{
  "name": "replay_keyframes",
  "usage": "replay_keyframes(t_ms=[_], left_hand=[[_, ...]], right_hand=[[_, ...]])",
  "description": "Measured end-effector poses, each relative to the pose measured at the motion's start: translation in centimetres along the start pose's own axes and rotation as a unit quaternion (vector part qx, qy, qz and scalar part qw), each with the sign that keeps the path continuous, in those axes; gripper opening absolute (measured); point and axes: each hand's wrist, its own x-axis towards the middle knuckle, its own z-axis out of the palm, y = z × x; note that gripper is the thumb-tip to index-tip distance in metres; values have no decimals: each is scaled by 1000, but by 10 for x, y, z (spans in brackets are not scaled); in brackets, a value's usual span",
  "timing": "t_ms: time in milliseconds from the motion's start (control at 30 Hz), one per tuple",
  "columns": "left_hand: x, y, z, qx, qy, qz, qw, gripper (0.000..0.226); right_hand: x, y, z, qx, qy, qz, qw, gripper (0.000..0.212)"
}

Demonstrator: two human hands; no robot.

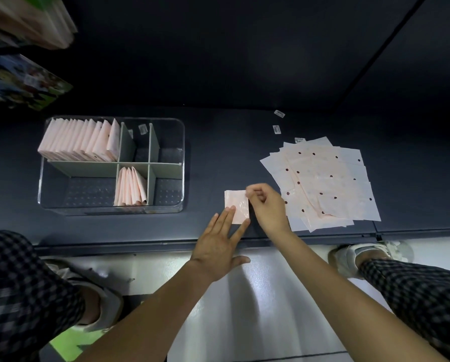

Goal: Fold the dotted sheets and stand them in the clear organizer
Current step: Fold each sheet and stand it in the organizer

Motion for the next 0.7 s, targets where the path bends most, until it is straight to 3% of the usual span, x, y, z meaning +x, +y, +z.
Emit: replay_keyframes(t_ms=[100, 167, 367, 533, 700], left_hand=[[0, 1, 2, -11, 4, 2, 1000, 81], [1, 2, 4, -18, 5, 2, 1000, 82], [3, -2, 6, -23, 0, 5, 1000, 84], [-1, -15, 3, -29, 4, 33, 999, 75], [-18, -36, 4, -53, 39, 30, 997, 61]], right_hand=[[8, -8, 7, 134, -160, 32, 978, 18], [15, -6, 13, 107, -228, 42, 967, 22], [39, -7, 19, -45, -230, -45, 971, 25], [48, -7, 10, -227, -267, -178, 919, 25], [45, -2, -1, -356, -242, -174, 886, 13]])
